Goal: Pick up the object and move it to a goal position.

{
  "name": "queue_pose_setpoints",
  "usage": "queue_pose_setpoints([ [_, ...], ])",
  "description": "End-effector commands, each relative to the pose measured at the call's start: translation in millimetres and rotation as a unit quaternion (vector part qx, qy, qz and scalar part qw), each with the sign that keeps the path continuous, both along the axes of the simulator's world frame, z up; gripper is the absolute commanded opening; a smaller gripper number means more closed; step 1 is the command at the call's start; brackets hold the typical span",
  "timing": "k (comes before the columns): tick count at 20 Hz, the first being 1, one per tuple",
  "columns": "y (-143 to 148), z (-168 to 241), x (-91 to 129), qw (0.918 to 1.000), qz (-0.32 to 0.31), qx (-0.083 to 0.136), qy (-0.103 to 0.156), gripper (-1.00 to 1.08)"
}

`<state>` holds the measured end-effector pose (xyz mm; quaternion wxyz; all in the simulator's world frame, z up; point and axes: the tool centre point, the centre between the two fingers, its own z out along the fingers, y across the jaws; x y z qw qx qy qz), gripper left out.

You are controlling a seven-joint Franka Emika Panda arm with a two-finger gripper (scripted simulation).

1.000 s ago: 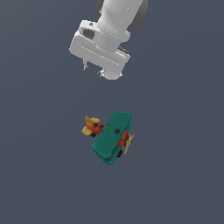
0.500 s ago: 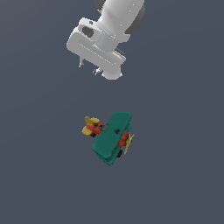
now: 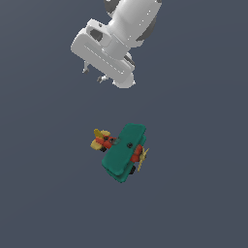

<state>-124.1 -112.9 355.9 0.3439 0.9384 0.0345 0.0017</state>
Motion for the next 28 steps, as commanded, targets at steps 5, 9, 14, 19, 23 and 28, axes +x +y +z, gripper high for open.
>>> queue_pose_setpoints([
  [5,-9.2,-0.1,-0.8,0.9995,0.006,-0.029,-0.005,0.28],
  [9,-13.0,-0.6,-0.8,0.9991,0.008,-0.042,-0.007,0.28],
  [14,-16.1,-1.1,-0.6,0.9985,0.011,-0.053,-0.01,0.28],
  [19,-17.8,-1.6,-0.5,0.9982,0.013,-0.058,-0.011,0.28],
  [23,-18.3,-1.5,-0.3,0.9979,0.013,-0.062,-0.011,0.28],
  [28,-18.9,-0.8,0.1,0.9972,0.013,-0.072,-0.014,0.28],
])
